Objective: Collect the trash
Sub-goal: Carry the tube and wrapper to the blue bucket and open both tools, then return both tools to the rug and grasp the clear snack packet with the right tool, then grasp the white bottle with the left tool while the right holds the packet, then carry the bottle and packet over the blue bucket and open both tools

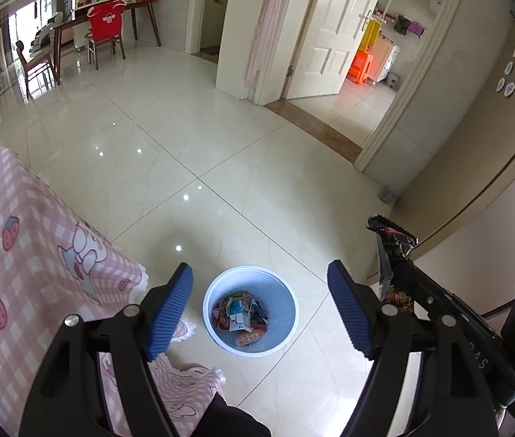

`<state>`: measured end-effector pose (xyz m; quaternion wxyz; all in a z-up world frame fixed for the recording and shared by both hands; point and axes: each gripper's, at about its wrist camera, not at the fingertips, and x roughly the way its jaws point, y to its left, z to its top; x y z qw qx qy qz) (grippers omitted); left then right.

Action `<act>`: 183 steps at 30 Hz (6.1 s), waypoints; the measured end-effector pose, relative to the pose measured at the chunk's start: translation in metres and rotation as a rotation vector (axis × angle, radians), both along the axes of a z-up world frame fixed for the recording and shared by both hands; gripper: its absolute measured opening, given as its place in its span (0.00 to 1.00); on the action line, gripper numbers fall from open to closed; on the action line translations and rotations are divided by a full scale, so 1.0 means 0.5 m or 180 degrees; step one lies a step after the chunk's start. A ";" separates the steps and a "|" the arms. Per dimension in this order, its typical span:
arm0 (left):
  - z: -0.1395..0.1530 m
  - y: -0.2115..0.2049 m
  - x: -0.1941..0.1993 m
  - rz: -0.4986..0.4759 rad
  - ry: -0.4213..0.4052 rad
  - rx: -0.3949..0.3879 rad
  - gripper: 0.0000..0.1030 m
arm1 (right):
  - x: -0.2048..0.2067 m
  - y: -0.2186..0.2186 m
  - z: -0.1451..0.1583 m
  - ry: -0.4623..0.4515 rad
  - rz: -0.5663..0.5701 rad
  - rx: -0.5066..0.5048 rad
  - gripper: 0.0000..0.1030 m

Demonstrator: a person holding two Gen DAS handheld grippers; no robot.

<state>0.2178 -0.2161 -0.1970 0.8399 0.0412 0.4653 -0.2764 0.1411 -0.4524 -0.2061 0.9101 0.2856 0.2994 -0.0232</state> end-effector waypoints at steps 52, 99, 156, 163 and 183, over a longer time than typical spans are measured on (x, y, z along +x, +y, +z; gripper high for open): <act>0.064 0.840 0.213 0.1676 -0.0381 0.0176 0.75 | 0.356 0.735 0.141 -0.0133 0.2072 -0.0655 0.45; 0.042 0.899 0.228 0.1627 -0.0527 0.0168 0.51 | 0.561 1.021 0.034 0.0331 0.2567 -0.1558 0.18; 0.169 0.282 0.010 0.0207 -0.0849 0.0134 0.34 | 0.159 0.363 0.153 -0.0132 0.1305 -0.0553 0.18; 0.102 0.054 -0.019 -0.0330 -0.0629 0.0134 0.34 | 0.064 0.169 0.128 -0.0058 0.0605 -0.0648 0.18; 0.001 -0.050 0.014 -0.0138 -0.0147 0.0213 0.73 | 0.032 0.033 0.038 0.0205 0.0258 -0.0462 0.18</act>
